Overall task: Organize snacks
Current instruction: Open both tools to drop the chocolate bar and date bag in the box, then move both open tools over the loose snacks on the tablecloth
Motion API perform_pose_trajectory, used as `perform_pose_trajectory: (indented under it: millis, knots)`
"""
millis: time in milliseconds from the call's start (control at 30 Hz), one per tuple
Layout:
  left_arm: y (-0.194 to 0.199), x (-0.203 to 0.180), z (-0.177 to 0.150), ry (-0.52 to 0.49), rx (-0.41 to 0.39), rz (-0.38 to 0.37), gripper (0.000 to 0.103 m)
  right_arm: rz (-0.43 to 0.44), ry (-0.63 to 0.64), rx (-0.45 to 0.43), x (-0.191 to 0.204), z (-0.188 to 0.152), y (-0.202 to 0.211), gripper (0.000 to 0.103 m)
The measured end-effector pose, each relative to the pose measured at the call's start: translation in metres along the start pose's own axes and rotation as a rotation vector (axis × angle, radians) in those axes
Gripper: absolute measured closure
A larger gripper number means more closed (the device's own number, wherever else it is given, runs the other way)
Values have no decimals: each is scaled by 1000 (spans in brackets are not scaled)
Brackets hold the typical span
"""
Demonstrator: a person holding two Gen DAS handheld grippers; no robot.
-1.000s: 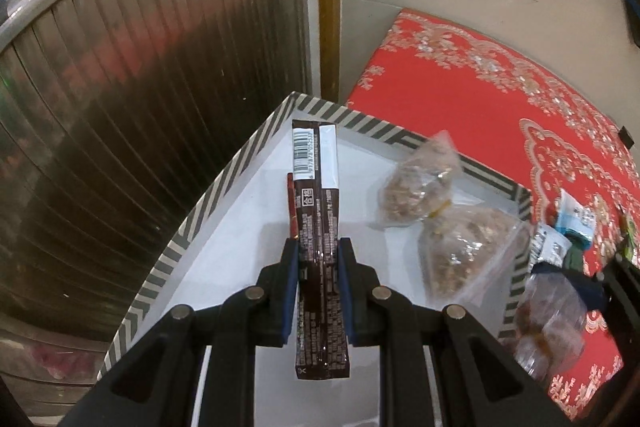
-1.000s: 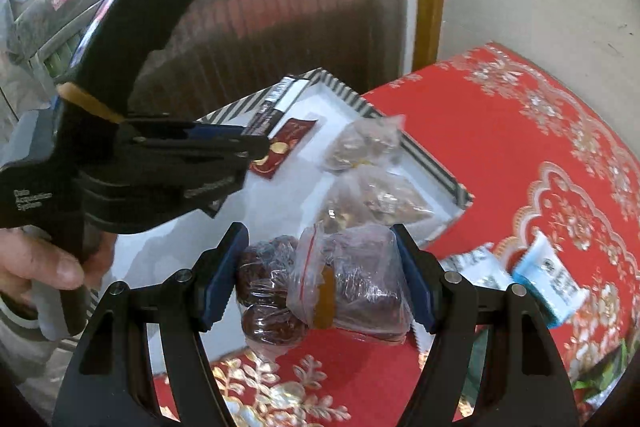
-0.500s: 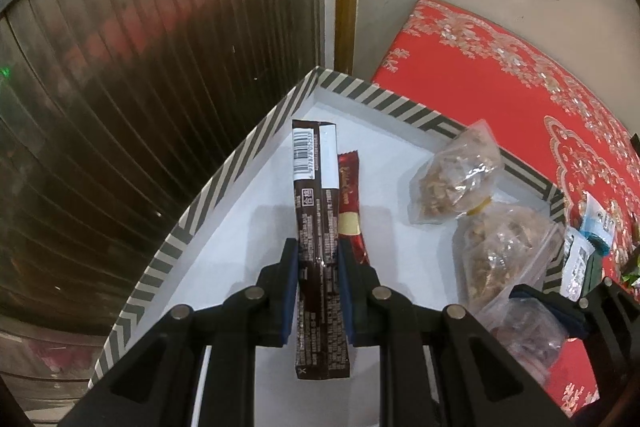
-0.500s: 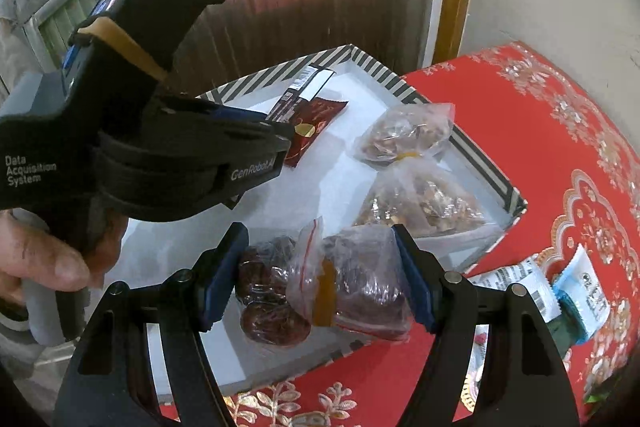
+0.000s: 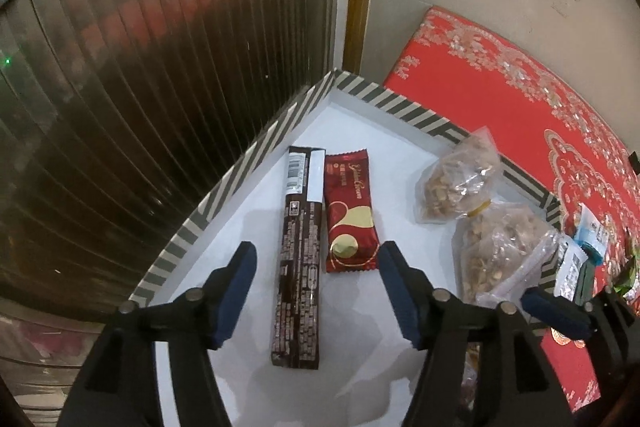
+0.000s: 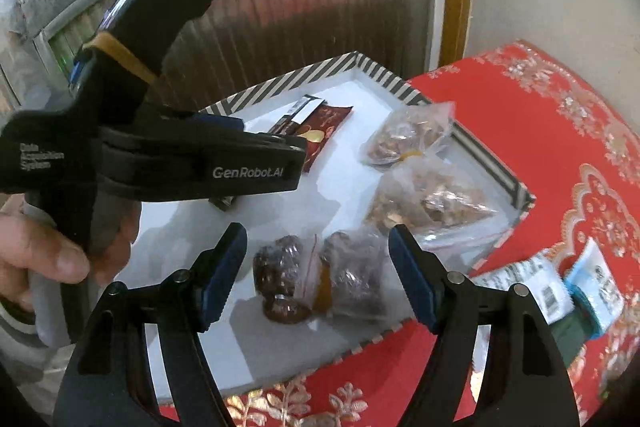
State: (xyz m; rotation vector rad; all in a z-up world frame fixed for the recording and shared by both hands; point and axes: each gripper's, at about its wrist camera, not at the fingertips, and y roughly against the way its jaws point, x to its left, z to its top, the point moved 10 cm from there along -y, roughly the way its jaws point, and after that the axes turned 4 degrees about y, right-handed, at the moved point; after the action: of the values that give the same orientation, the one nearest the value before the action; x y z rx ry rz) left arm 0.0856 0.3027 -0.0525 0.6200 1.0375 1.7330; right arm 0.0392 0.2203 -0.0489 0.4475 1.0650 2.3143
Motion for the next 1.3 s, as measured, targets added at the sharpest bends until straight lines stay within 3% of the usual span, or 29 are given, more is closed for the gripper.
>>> perform_pose_trajectory:
  millis: [333,800,1300]
  knots:
    - [37,-24,-6,-62,-87,-7,21,-29,-70,-63,-16,-13,44,29]
    - [64,-80,-31,-125,-116,-85,20,-135,-178,-81,-57,-48,79,29]
    - [70,-146,-62,-238,-84,-150,20,-234,-295,-49,-109,-117,121,29]
